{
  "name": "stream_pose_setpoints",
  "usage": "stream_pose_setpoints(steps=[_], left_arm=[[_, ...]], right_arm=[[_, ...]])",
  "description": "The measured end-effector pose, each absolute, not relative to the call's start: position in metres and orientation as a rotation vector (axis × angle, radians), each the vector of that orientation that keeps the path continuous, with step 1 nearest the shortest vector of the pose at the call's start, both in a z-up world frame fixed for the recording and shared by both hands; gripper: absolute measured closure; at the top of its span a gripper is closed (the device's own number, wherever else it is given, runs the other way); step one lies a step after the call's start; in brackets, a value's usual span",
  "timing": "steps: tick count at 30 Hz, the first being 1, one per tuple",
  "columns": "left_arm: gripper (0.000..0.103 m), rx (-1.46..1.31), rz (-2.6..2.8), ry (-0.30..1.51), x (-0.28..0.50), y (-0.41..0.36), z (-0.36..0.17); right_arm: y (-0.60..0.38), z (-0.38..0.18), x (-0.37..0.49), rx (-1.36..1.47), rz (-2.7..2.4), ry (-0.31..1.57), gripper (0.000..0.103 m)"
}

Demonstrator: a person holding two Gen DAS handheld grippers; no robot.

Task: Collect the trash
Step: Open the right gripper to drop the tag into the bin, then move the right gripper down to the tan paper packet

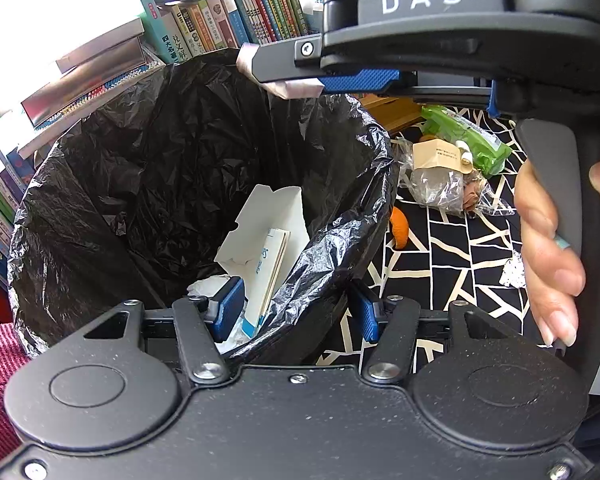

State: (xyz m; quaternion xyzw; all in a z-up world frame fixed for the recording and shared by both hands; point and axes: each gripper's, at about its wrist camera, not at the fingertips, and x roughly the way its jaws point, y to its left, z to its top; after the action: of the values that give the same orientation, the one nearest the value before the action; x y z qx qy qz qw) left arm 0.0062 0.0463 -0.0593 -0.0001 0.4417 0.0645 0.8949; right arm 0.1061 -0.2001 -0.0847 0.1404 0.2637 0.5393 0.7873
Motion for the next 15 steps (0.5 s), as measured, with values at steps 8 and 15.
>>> stream_pose_setpoints(steps=[8,15], left_arm=[[0.048,-0.001,0.134,0.916,0.0062,0.0462,-0.0593],[0.048,0.0,0.134,0.915,0.0061,0.0461,-0.0594]], right_arm=[[-0.2012,-0.0865,0.1089,0.301,1.143,0.581,0.06],[-0.204,-0.0859,0.1111,0.306,1.123,0.576,0.052]])
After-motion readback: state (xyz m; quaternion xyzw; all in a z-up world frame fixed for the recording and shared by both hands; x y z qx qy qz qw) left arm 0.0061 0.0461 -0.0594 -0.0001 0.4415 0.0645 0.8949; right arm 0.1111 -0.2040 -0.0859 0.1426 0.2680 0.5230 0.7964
